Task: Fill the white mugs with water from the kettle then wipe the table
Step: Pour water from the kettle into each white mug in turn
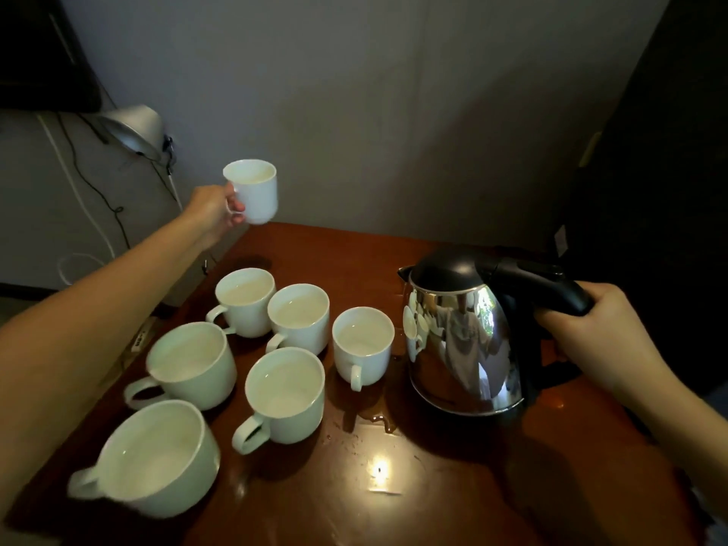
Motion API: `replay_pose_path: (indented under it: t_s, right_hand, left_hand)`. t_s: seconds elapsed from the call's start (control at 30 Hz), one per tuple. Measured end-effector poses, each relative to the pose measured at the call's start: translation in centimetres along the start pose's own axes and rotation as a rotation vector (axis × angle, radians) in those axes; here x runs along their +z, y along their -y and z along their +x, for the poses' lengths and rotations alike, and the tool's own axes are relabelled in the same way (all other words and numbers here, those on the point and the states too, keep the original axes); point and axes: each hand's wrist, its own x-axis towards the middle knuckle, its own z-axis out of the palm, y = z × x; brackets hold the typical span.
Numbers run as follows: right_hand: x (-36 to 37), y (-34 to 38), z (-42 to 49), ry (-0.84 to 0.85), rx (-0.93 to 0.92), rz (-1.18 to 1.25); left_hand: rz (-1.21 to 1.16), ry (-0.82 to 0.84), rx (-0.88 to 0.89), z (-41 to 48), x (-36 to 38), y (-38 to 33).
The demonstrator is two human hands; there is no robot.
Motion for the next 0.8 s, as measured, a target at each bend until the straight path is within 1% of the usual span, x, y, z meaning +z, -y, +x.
replay_pose_path:
  t_s: [0.17,0.3,0.4,0.5,0.6,0.67,0.8]
  right_hand:
    - [0.0,-1.0,-2.1,-0.05,0.007,0.045]
    - [0.1,-1.1,-4.6,-0.117,0.044,0.222]
    - [-0.1,-1.1,-6.2,-0.173,0.089,0.334]
    - [-1.2,-1.0,-7.8,-0.187,0.105,0.382]
    - [-3.1,-0.9,-9.0,-0.206,0.074,0.373]
    - [-4.3,-1.0,-9.7,-0.183,0.066,0.353]
    - [-5.8,-0.9,-11.3,-0.164,0.061,0.334]
  left_hand:
    - [-0.087,0.132,0.053,-10.0,-1.5,-4.4]
    - [-0.188,0.263,0.046,-20.0,-2.8,-5.2]
    - [-0.217,0.321,0.037,-25.4,-3.6,-3.8]
    - [-0.126,0.318,0.023,-29.6,-3.9,-1.3]
    - [-0.044,0.323,-0.003,-33.0,-3.4,1.3]
    - [0.02,0.34,-0.003,-34.6,-2.8,3.0]
    - [0.014,0.362,-0.015,-36.0,-1.3,6.6]
